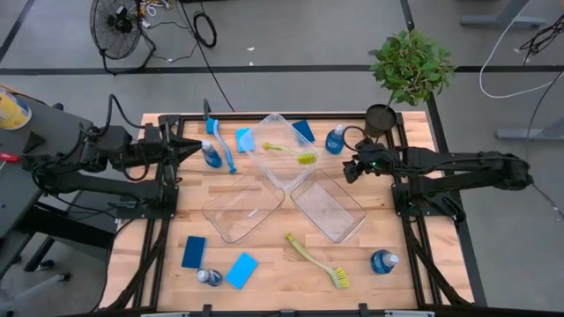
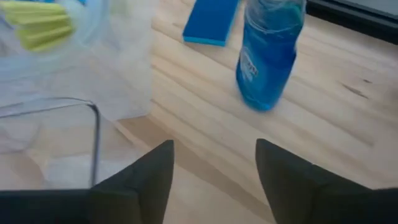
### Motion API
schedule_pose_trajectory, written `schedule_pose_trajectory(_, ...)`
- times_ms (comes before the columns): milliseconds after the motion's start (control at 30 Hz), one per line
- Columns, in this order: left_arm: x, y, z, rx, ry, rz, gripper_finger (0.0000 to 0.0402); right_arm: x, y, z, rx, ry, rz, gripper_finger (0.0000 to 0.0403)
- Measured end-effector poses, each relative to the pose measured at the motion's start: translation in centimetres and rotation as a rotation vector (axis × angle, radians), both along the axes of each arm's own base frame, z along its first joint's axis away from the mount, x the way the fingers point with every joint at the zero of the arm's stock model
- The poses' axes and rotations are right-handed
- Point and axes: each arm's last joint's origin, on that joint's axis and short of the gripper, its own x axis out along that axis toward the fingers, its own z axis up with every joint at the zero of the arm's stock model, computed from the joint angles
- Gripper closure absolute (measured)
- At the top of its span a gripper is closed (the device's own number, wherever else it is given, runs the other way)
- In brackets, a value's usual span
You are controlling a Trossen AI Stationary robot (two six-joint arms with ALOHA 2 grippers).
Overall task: Pick & Place Kitchen Sink Supplies
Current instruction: Put the blue dishwashing liquid into the left transparent bin
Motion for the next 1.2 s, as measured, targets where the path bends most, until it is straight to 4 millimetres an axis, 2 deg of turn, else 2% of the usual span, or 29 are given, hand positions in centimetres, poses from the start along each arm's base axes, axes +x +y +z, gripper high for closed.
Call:
schedule_pose_trajectory(133,0.0,0.0,0.0,0.000,0.000,0.000,0.0353,0.2,-0.5,0.1,-0.035,0.001,0.064,0.0146)
schedule_pose_trajectory(267,0.0,0.0,0.0,0.000,0.000,0.000,0.0353,0.1,-1.3,0.4,-0.004,-0.033,0.047,0.0135)
schedule_pose_trajectory(467,0.0,0.0,0.0,0.001,0.000,0.000,0.0353,0.0,-2.6,1.5,0.000,-0.063,0.032,0.0136)
schedule_pose_trajectory(700,0.0,0.0,0.0,0.001,0.000,0.000,0.0353,-0.2,-4.2,3.9,-0.070,-0.093,0.007,0.0136)
schedule_pose_trajectory(867,0.0,0.0,0.0,0.001,0.000,0.000,0.0353,-0.2,-5.6,5.2,-0.053,-0.105,0.024,0.0135)
schedule_pose_trajectory(1200,0.0,0.0,0.0,0.001,0.001,0.000,0.0353,1.4,-7.9,6.7,-0.037,-0.021,0.110,0.0135)
